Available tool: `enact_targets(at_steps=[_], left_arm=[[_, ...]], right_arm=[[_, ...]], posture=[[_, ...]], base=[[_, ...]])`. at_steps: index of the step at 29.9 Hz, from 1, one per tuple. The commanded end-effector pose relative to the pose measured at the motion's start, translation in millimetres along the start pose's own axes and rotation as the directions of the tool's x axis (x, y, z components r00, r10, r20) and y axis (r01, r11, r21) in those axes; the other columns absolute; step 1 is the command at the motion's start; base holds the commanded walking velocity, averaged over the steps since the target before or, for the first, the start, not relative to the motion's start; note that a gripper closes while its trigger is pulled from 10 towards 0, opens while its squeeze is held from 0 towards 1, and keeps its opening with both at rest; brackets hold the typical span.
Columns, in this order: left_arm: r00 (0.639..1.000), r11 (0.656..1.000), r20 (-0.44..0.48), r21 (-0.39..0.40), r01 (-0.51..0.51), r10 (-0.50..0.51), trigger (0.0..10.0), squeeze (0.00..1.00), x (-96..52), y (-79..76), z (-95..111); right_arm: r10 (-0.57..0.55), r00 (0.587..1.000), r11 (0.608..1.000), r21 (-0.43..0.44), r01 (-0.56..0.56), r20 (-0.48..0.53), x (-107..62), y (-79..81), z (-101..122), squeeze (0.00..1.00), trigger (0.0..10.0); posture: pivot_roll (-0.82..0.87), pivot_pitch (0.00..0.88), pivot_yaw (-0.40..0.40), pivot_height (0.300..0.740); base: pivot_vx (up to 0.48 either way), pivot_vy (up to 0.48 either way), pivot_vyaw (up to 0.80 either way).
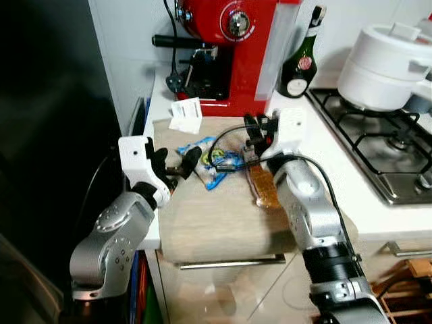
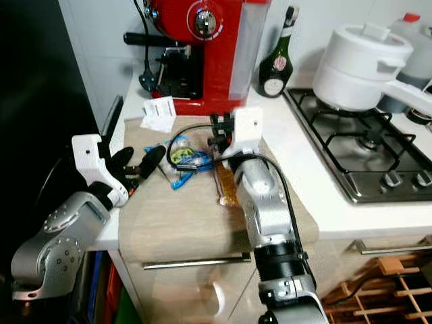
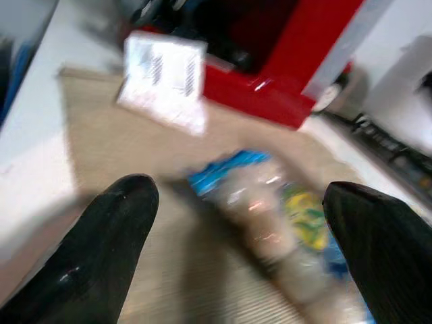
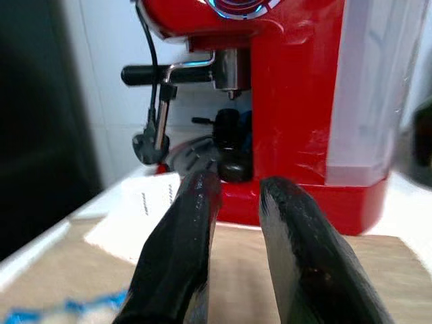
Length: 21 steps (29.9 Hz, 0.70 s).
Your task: Restocking fridge
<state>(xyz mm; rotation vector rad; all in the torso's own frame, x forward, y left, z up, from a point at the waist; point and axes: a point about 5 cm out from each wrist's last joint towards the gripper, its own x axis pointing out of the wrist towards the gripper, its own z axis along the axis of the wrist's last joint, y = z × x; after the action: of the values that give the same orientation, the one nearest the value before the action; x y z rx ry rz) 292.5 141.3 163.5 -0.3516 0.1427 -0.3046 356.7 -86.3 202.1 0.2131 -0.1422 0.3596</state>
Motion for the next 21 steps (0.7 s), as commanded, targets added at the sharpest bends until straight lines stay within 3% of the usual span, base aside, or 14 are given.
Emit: enact_targets(at_steps=[1,6,12,15,21], left_arm=[[0.998,0.999,-0.055,-0.003,-0.033,0.033,10.0,0.00,2.0,4.6,-5.8],[0.988,0.995,-0.120,-0.008,-0.096,0.094,10.0,0.00,3.5,14.4,-9.8],[0.983,0.993,-0.151,-0.037,-0.109,0.103,10.0,0.00,8.1,16.2,-13.7],[0.984,0.997,-0.157,-0.005,-0.082,0.080,10.0,0.00,12.3,11.1,-12.3],[0.978,0.976,-0.186,0.209,-0.053,0.093,10.0,0.00,21.2,5.5,-5.3]], right_arm=[[0.006,0.999,0.998,0.067,-0.003,-0.038,2.8,-2.7,-3.8,0.00,10.0],[0.052,0.996,0.993,0.106,-0.044,-0.072,13.1,3.1,-1.1,0.00,10.0],[0.116,0.984,0.970,0.227,-0.083,-0.135,22.0,11.4,-8.5,0.00,10.0],[0.148,0.971,0.957,0.273,-0.092,-0.190,24.1,16.3,-17.7,0.00,10.0],[0.146,0.941,0.943,0.331,-0.040,-0.304,19.1,16.0,-39.0,0.00,10.0]], posture=[[0.03,0.000,-0.034,0.740],[0.04,0.000,-0.037,0.740],[0.04,0.000,-0.037,0.740],[0.04,0.000,-0.039,0.740],[0.05,0.000,-0.040,0.740]], base=[[0.000,0.000,0.00],[0.000,0.000,0.00],[0.000,0.000,0.00],[0.000,0.000,0.00],[0.000,0.000,0.00]])
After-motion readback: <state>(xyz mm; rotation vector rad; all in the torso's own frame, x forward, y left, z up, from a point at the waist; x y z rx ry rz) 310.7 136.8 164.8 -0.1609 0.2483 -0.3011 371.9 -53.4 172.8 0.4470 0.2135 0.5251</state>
